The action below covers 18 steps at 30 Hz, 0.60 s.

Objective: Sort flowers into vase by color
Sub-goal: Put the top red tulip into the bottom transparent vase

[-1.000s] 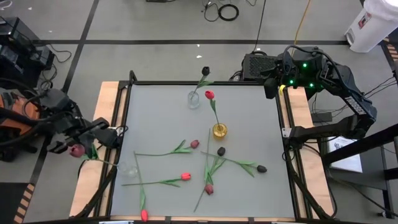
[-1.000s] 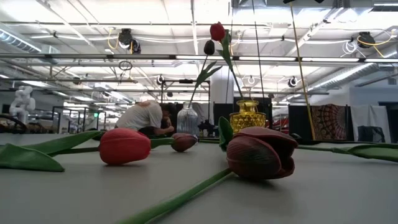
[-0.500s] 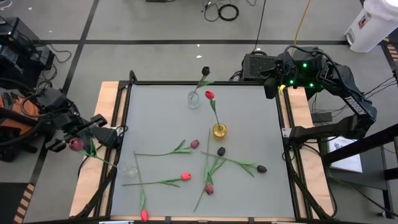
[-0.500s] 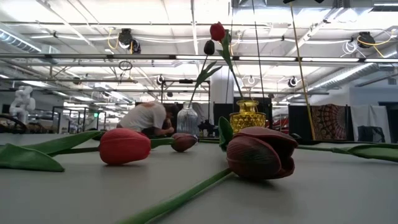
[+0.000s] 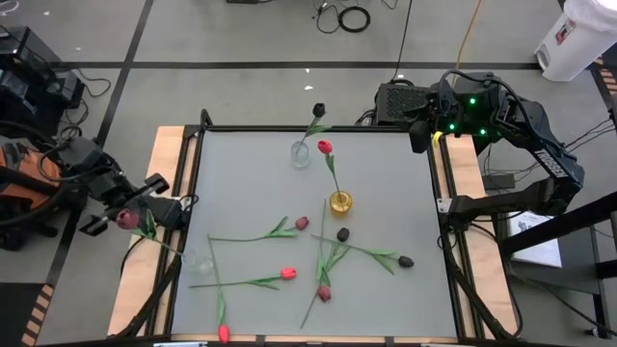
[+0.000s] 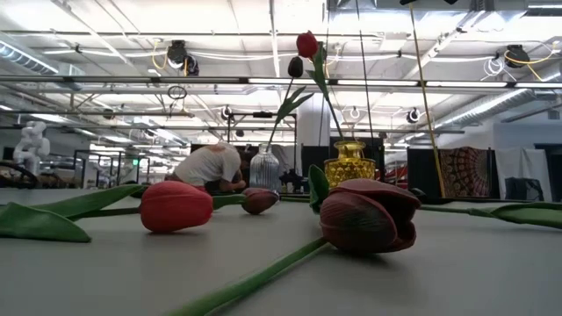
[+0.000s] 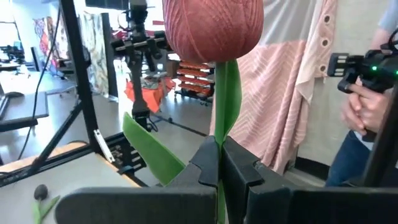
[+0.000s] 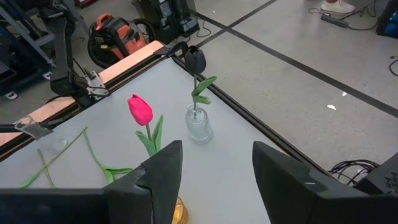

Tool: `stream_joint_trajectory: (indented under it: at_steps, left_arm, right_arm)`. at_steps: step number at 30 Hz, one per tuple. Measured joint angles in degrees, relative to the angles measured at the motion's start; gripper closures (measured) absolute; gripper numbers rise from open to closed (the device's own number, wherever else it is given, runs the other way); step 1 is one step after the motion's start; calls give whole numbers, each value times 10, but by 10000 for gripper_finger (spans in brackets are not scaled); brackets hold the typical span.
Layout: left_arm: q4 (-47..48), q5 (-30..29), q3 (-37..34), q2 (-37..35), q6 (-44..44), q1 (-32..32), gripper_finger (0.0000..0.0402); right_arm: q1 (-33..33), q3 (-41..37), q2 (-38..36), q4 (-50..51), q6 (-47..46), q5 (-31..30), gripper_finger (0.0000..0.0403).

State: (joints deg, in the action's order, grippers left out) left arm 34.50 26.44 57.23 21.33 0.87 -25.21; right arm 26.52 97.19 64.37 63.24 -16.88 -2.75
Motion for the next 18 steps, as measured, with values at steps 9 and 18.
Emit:
stream_joint_trajectory:
  at_steps: [9, 18]
  left_arm:
    - [-41, -4, -57, -5, 17, 0, 399]
    - [-38, -23, -81, -13, 13, 0, 399]
  right_arm:
    - [0, 0, 0, 0, 0, 0, 215]
    - [0, 0, 0, 0, 0, 0, 215]
